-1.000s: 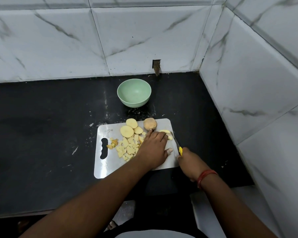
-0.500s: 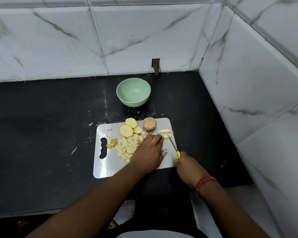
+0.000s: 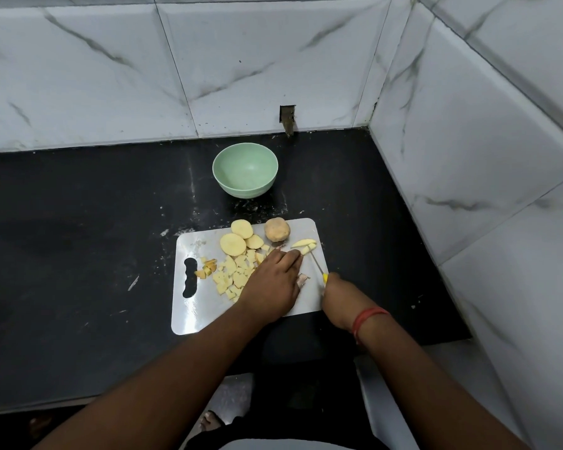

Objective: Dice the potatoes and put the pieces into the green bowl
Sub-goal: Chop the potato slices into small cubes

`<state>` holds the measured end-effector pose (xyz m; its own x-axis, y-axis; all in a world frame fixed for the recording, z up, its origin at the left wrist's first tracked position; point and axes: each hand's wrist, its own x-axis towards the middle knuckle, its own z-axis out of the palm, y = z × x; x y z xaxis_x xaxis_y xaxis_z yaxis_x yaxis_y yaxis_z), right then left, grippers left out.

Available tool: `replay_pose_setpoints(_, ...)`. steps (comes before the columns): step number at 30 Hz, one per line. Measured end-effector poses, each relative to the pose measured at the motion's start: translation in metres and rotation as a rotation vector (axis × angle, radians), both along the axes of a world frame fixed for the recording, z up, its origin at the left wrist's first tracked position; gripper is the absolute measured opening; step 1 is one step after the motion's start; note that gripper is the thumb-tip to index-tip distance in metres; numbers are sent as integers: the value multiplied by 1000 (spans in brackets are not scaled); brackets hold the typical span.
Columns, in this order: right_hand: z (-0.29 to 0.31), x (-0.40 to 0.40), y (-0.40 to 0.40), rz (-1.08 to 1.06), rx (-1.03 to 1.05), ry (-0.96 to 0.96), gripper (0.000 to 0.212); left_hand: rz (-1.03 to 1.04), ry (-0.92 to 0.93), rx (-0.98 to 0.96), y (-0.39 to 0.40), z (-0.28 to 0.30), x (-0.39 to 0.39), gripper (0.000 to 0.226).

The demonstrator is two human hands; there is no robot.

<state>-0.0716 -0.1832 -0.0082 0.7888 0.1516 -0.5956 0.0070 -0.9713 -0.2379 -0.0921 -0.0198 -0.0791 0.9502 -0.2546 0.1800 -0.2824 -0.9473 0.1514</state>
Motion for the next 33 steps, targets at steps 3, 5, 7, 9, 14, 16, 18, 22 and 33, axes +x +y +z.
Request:
replay_pose_setpoints(3,5,4,0,1,-12,15,39,6,-7,2,-1,-1,-1,58)
replay_pose_setpoints(5,6,-3,-7,20,1,23,36,14,-8,13,-3,0,-3,58)
replay_pose_setpoints(7,5,-15,-18,26,10,38,33,12,-11,36,-3,1,-3,58)
replay_pose_setpoints(9,7,-25,-26,20,37,25,28,5,-2,56,-2,-1,-2,58)
replay_pose_setpoints(14,7,-24,-17,21,62,-63,32,-7,27,53,1,-3,-2,61)
replay_pose_setpoints(16,4,-19,-9,12,55,-79,35,-13,16,42,1,-3,-3,61)
replay_pose_setpoints(18,0,-14,-4,23,42,-72,36,-18,4,35,2,-2,-3,61)
replay_pose_setpoints(22,-3,-8,2,12,15,-19,38,-17,-16,42,1,-2,-3,60)
replay_pose_setpoints(33,-3,-32,-23,4,96,-67,26,-21,2,27,7,-1,-7,61)
